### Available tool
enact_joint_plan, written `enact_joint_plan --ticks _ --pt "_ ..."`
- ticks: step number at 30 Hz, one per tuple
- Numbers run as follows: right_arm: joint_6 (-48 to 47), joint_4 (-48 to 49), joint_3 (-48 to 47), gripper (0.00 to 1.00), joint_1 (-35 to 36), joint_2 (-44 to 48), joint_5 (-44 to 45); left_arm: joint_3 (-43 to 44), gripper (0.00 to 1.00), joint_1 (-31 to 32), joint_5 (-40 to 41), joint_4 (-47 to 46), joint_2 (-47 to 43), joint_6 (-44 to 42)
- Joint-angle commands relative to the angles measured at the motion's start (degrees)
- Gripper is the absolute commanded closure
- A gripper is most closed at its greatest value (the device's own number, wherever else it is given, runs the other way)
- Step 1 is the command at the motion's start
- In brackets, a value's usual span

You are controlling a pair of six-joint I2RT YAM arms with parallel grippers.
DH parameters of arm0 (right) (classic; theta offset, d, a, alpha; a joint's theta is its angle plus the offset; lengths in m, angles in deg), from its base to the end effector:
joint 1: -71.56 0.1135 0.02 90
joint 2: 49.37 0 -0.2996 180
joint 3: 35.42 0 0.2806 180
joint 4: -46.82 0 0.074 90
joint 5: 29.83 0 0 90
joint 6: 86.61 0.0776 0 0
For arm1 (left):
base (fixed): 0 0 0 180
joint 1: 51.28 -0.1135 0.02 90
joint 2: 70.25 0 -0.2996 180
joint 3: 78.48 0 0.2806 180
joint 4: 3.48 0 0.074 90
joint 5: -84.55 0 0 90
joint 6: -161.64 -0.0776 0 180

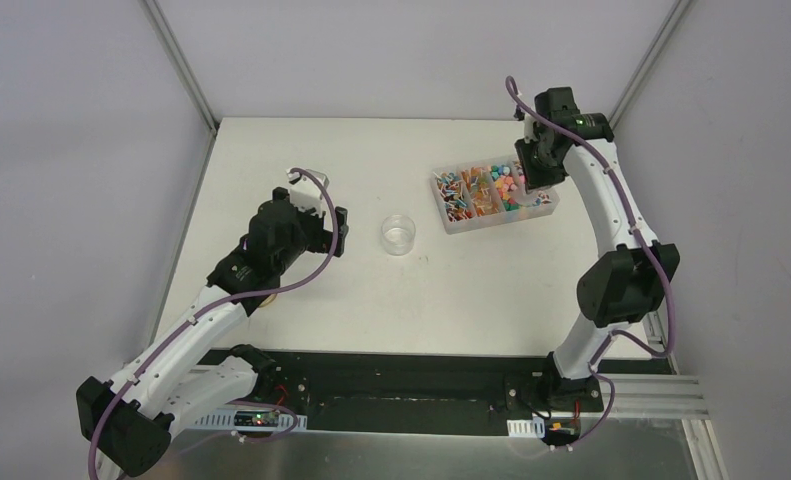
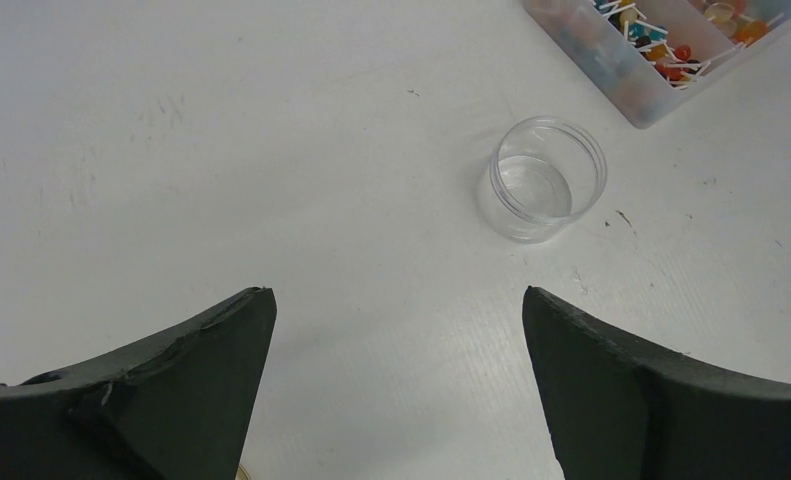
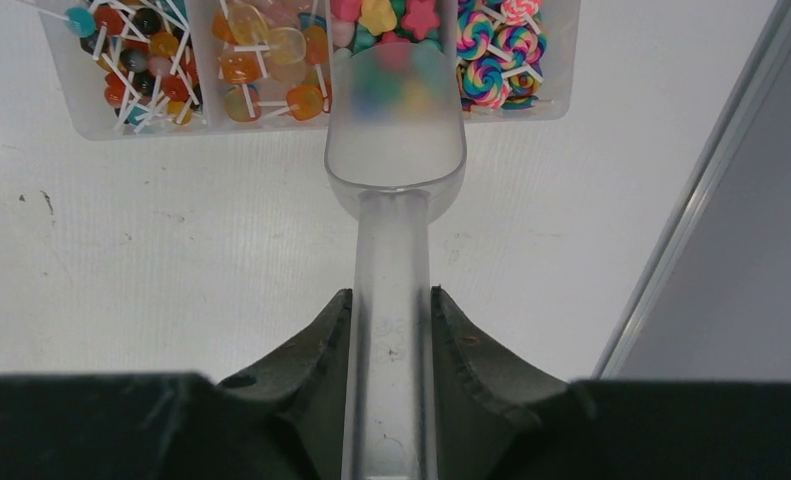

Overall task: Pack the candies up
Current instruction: Scoop the fake candies from the storage box.

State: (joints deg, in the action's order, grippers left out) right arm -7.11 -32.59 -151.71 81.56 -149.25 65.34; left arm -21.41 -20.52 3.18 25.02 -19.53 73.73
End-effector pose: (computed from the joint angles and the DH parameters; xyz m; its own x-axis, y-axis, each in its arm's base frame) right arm 0.4043 0.0642 0.3531 -0.8386 -0.3322 -0.4318 -0.2903 0.9432 -0.1617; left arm 0.2198 -0.1172 0.3196 -0.3379 0.1591 -0.9276 0.3742 0.9271 0.0228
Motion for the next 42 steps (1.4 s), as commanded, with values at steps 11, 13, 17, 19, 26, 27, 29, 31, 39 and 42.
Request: enact_joint_plan --ticks 11,13,17,19,26,27,29,31,39,42 --pt "-2.12 -4.12 -7.51 1.00 -0.42 -7.27 2.64 -0.27 0.03 0.17 2.32 -2.91 -0.74 -1.03" --pt "-2.04 -3.90 -7.58 1.00 -0.42 -7.74 2.24 -0.19 0.03 0.17 2.12 -2.96 -0.63 -1.03" --pt "-1.74 -2.44 -7.15 1.00 -0.42 -9.52 1.62 -0.09 0.04 0.17 2.19 -2.92 -0.50 -0.95" --pt "-1.50 -0.66 -5.97 1.00 -0.34 -10.11 1.40 -0.15 0.04 0.17 2.16 -2.89 -0.72 -0.94" --pt "-0.51 4.42 -3.67 1.00 0.21 -11.35 0.56 -0.35 0.04 0.17 2.61 -2.90 -1.40 -1.03" --pt "-0.42 4.59 -3.80 1.00 0.34 -11.63 0.82 -0.33 0.04 0.17 2.57 -2.94 -1.50 -1.03" --pt "-0.32 5.02 -3.54 1.00 0.46 -11.92 0.94 -0.34 0.04 0.17 2.54 -2.94 -1.72 -1.03" --pt "-0.04 5.84 -2.65 1.00 0.58 -11.68 0.98 -0.50 0.04 0.17 2.52 -2.96 -2.04 -1.03" --pt "1.00 12.03 5.61 1.00 0.73 -8.25 0.38 -0.78 0.04 0.17 3.02 -2.89 -2.72 -1.11" --pt "0.89 13.90 8.83 1.00 0.72 -6.55 0.89 -0.86 0.04 0.17 3.22 -2.96 -2.88 -1.13"
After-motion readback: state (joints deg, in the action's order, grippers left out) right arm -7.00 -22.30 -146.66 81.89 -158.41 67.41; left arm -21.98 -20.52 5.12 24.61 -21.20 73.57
